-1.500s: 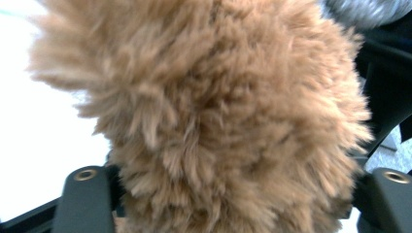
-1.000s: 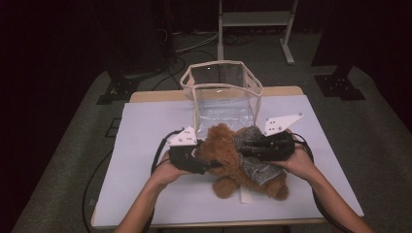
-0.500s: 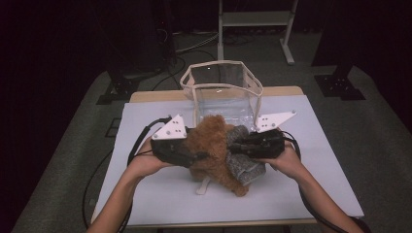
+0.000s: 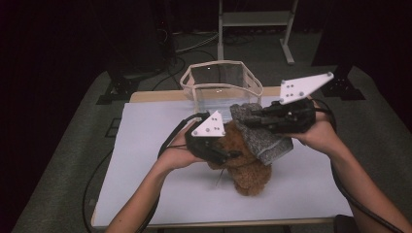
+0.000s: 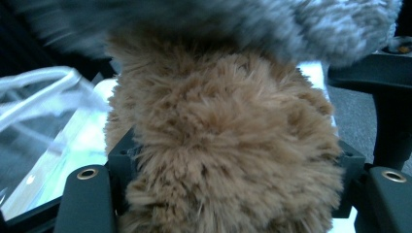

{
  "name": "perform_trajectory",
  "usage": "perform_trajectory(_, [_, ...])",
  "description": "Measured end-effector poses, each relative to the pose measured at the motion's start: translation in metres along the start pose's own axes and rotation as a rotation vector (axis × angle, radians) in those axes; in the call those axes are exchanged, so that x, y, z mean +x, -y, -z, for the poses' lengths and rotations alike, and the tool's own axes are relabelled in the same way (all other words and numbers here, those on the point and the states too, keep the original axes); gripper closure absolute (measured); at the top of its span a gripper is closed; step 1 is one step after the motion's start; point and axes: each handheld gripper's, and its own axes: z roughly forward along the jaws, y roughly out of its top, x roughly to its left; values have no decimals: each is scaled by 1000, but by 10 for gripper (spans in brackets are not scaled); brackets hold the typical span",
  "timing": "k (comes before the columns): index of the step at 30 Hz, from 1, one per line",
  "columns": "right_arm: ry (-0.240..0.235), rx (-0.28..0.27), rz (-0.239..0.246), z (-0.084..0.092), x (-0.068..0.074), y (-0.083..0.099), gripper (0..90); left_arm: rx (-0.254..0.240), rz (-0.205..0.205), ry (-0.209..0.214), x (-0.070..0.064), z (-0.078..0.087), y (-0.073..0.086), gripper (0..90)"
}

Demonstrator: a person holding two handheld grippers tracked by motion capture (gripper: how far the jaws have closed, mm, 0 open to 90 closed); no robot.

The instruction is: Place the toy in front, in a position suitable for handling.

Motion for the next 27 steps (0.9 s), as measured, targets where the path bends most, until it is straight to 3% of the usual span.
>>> perform_trajectory(3, [-6,57,12,-6,-1,-12,755,10,-21,-3,-2,-6,-7,282])
perform_trajectory(5, [3,175,5,-17,-2,-6,758,28,-26,7,-2,-11,-8,241])
perform_trajectory(8, [-20,170,-36,-14,-6,9,764,-11,-9,27,-2,-15,-3,212])
perform_trajectory(11, [-13,167,-60,-9,-8,19,766,-27,-10,24,-3,-17,-4,185])
perform_trajectory(18, [3,169,-54,1,-6,27,767,-71,-25,6,-9,-4,-5,173])
perform_trajectory(21, [16,183,-44,4,-4,27,766,-75,1,-42,-9,12,5,164])
perform_trajectory(22, [20,186,-44,6,-4,27,766,-75,1,-42,-9,12,5,155])
perform_trajectory(23, [22,188,-46,7,-4,27,766,-69,38,-39,-5,13,11,153])
perform_trajectory(24, [22,188,-46,7,-4,27,766,-69,38,-39,-5,13,11,153])
perform_trajectory(25, [24,186,-52,9,-5,27,765,-53,76,-12,-3,5,17,153])
perform_trajectory(27, [24,186,-45,8,-4,26,765,-82,106,37,-3,-4,20,170])
